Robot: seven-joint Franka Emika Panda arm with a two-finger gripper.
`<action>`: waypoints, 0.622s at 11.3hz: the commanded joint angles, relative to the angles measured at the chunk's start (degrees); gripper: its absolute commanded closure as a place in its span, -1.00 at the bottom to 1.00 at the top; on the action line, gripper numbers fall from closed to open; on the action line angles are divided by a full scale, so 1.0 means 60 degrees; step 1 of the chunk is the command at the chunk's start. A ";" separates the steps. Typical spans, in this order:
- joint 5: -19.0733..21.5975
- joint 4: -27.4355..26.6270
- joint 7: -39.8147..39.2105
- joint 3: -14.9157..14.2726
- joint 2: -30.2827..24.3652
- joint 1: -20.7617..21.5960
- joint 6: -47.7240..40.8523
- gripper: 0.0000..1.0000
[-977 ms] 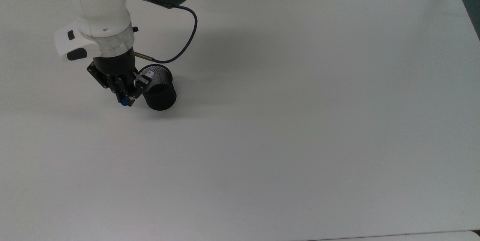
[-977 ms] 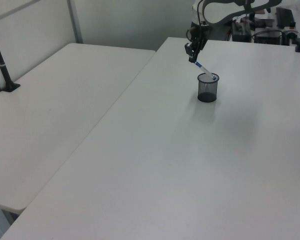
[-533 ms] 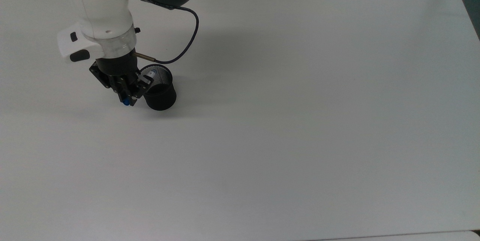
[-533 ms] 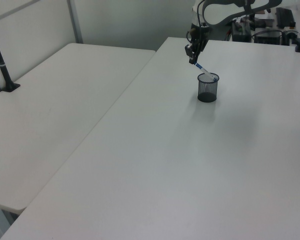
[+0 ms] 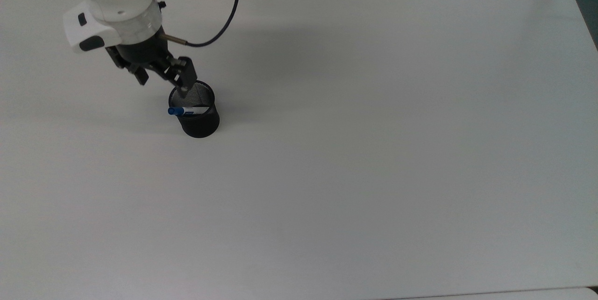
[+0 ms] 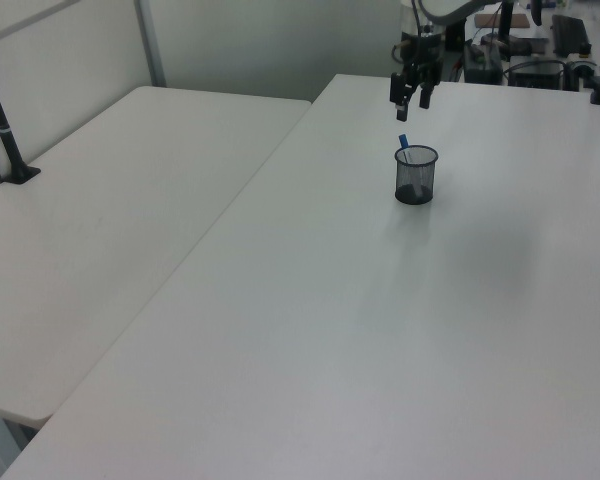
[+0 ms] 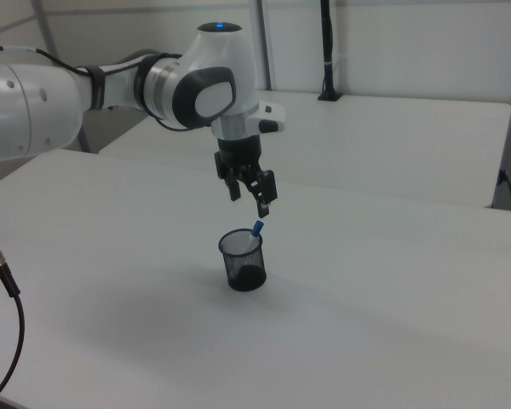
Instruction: Insert the marker
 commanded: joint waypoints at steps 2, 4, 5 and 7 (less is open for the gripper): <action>0.0279 -0.0206 -0.0344 0.0125 -0.0446 0.0585 -0.1613 -1.00; 0.0163 -0.0206 -0.0330 0.0125 -0.0636 0.0792 -0.1644 -1.00; 0.0075 -0.0206 -0.0258 0.0067 -0.0796 0.0865 -0.1615 -1.00; 0.0074 -0.0250 -0.0228 0.0080 -0.1337 0.0939 -0.1731 -1.00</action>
